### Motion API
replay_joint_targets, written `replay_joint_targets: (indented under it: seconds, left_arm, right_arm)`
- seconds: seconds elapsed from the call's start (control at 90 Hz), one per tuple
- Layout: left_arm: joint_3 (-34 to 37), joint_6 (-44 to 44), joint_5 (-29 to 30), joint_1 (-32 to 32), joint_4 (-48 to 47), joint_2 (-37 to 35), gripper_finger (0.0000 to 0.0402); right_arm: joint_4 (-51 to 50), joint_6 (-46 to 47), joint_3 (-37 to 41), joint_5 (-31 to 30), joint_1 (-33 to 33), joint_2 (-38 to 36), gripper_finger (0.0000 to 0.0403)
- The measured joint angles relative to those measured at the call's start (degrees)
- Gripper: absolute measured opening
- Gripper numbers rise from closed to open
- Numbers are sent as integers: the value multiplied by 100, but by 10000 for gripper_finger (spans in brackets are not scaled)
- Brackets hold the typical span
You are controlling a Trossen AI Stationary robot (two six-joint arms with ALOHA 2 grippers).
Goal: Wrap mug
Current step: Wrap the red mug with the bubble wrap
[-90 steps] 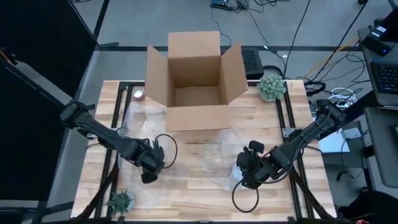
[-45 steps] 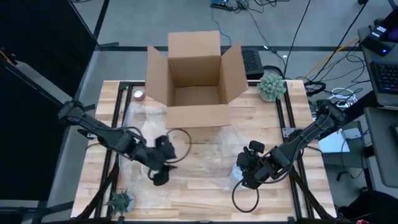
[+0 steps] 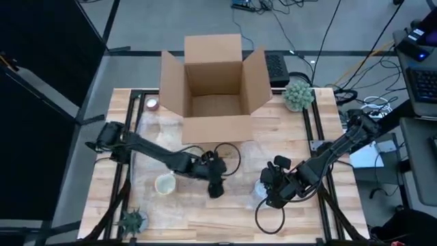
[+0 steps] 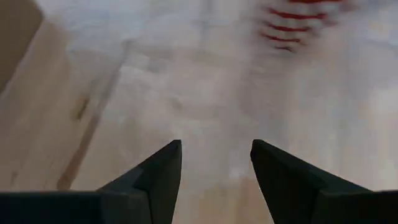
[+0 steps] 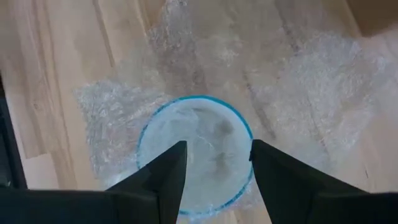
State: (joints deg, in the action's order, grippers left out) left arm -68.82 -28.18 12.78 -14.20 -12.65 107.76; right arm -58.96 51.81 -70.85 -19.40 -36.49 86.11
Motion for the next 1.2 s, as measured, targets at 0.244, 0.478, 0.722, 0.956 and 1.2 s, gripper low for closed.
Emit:
replay_joint_targets:
  seconds: [0.244, 0.478, 0.722, 0.956, 1.2]
  left_arm:
    - [0, -131, 275, 484, 452, 616, 184]
    - [0, 28, 508, 736, 473, 638, 184]
    - [2, 306, 98, 822, 974, 1027, 184]
    - [-20, 321, 31, 807, 1341, 1224, 113]
    - [11, 447, -103, 665, 1211, 857, 7]
  right_arm:
    - [30, 4, 0, 0, 0, 0, 166]
    - [42, 2, 0, -2, 0, 0, 167]
    - [54, -1, 0, -48, 0, 0, 167]
    - [57, 2, 0, -18, 0, 2, 166]
    - [13, 96, 2, 739, -188, -97, 166]
